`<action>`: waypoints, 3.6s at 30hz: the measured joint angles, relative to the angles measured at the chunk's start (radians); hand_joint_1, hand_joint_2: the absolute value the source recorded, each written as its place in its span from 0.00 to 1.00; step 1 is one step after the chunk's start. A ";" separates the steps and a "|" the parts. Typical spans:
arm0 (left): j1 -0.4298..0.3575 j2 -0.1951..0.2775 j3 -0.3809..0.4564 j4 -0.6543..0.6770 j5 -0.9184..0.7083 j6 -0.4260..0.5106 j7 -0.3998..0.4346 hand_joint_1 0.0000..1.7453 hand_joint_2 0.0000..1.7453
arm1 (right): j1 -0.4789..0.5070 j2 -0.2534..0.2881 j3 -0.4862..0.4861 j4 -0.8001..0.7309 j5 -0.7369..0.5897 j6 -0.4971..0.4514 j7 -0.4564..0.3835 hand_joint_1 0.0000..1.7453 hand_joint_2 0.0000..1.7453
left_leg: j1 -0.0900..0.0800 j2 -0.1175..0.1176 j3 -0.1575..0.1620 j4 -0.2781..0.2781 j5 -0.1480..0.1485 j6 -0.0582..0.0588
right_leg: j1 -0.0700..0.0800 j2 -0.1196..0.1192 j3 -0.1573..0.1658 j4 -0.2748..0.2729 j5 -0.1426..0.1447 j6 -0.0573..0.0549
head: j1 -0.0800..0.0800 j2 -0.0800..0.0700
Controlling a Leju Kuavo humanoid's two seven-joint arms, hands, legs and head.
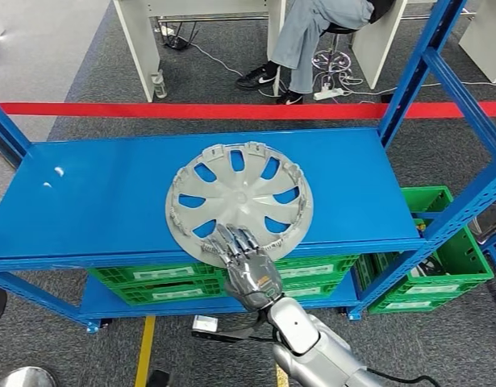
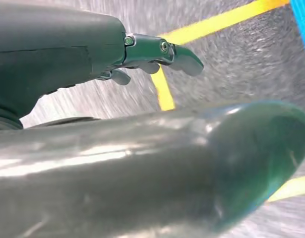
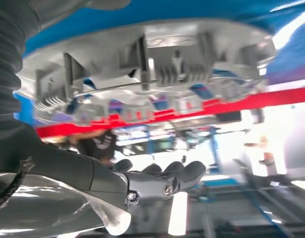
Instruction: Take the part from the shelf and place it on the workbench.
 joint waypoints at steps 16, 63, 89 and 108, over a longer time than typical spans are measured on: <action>-0.020 0.029 0.256 0.097 0.115 -0.034 -0.091 0.00 0.00 | 0.037 -0.059 -0.020 -0.085 0.041 0.035 0.024 0.00 1.00 | -0.001 0.000 0.000 0.001 0.000 0.000 | -0.001 0.000 0.000 0.000 0.000 0.000 | 0.000 0.000; -0.038 0.026 0.235 0.100 0.062 -0.142 -0.037 0.00 0.00 | -0.095 -0.017 -0.043 0.110 0.063 0.165 0.063 0.00 1.00 | -0.001 0.000 -0.001 0.001 0.000 0.000 | -0.001 0.000 0.001 0.000 0.000 0.000 | 0.000 0.000; -0.034 0.032 0.247 0.104 0.103 -0.211 -0.182 0.00 0.00 | -0.057 -0.044 -0.051 0.032 0.031 0.237 0.061 1.00 1.00 | -0.001 0.000 0.000 0.001 0.000 0.000 | -0.001 0.000 0.001 0.000 0.000 0.000 | 0.000 0.000; -0.006 0.037 0.326 0.091 -0.039 -0.265 -0.201 0.00 0.00 | 0.046 -0.099 -0.095 -0.315 0.073 0.126 0.031 1.00 1.00 | -0.001 0.000 -0.001 0.001 0.000 0.000 | -0.001 0.000 0.000 0.000 0.000 0.000 | 0.000 0.000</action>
